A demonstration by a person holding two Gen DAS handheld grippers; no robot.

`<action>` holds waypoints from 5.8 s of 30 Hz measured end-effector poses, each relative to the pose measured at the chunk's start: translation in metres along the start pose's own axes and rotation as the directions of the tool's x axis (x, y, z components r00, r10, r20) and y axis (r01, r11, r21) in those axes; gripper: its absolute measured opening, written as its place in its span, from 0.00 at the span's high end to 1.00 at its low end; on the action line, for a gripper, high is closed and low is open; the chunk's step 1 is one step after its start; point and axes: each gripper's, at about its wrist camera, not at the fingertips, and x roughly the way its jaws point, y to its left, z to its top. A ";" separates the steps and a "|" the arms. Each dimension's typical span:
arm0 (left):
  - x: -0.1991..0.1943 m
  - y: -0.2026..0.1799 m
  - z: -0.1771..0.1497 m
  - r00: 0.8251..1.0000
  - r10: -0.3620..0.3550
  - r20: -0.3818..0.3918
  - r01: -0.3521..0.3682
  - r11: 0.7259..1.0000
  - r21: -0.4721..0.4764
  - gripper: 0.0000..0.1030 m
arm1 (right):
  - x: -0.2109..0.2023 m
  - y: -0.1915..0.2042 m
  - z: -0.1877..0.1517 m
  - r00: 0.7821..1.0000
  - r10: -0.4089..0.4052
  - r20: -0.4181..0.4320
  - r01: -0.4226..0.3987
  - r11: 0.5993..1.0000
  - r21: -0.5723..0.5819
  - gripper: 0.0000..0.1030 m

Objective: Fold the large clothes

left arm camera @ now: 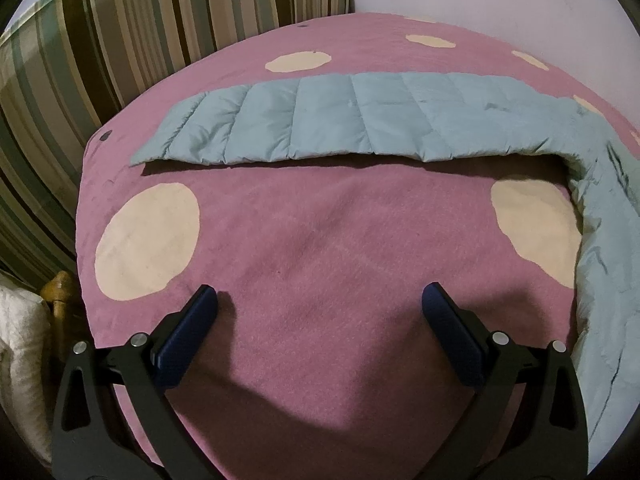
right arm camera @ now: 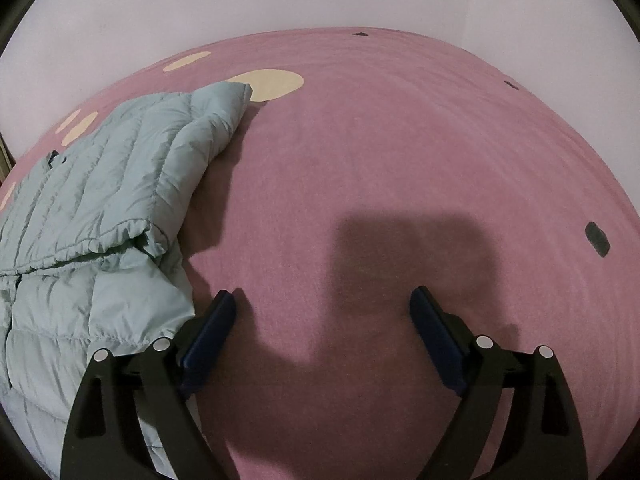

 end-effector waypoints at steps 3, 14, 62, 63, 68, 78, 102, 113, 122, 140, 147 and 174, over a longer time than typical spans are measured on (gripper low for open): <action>-0.004 0.003 -0.001 1.000 -0.022 0.000 0.022 1.000 0.004 0.02 | 0.002 -0.001 0.001 1.000 0.002 -0.004 -0.002 1.000 0.001 0.14; 0.000 0.083 0.034 0.999 -0.021 0.032 0.025 0.990 -0.142 0.02 | -0.009 0.003 -0.002 0.993 -0.110 0.033 0.110 0.994 0.000 0.11; -0.092 -0.169 0.100 0.870 -0.454 0.191 0.391 0.873 0.290 0.87 | -0.006 0.006 0.000 0.980 -0.194 0.045 0.194 0.981 -0.003 0.11; -0.098 -0.189 0.095 0.864 -0.470 0.182 0.400 0.859 0.319 0.87 | -0.005 0.005 -0.001 0.981 -0.187 0.043 0.187 0.982 0.003 0.11; -0.118 -0.268 0.074 0.841 -0.524 0.134 0.430 0.798 0.422 0.87 | -0.004 0.001 0.000 0.986 -0.165 0.035 0.164 0.986 0.020 0.11; -0.122 -0.378 0.017 0.835 -0.550 0.030 0.438 0.697 0.568 0.87 | -0.003 -0.001 -0.002 0.990 -0.140 0.026 0.139 0.989 0.042 0.11; -0.137 -0.246 0.022 0.851 -0.513 0.111 0.381 0.750 0.541 0.29 | -0.025 -0.008 0.006 0.995 -0.093 0.032 0.090 0.992 0.090 0.11; -0.041 -0.173 0.061 0.960 -0.254 0.122 0.191 0.906 0.377 0.29 | -0.070 0.113 0.043 0.957 0.284 0.061 -0.284 0.959 -0.021 0.12; -0.026 -0.173 0.068 0.958 -0.267 0.104 0.214 0.909 0.358 0.29 | -0.008 0.177 0.050 0.927 0.354 -0.122 -0.355 0.935 0.011 0.65; 0.014 -0.197 0.072 0.977 -0.206 0.047 0.176 0.916 0.361 0.25 | 0.032 0.148 0.058 0.976 0.197 -0.093 -0.203 0.978 -0.054 0.94; 0.025 -0.193 0.074 0.974 -0.225 0.008 0.210 0.919 0.333 0.20 | 0.032 0.136 0.057 0.970 0.223 -0.097 -0.226 0.974 -0.019 0.96; 0.011 -0.242 0.091 0.950 -0.312 -0.033 0.302 0.883 0.359 0.29 | 0.022 0.189 0.066 0.964 0.246 -0.105 -0.259 0.955 -0.145 0.66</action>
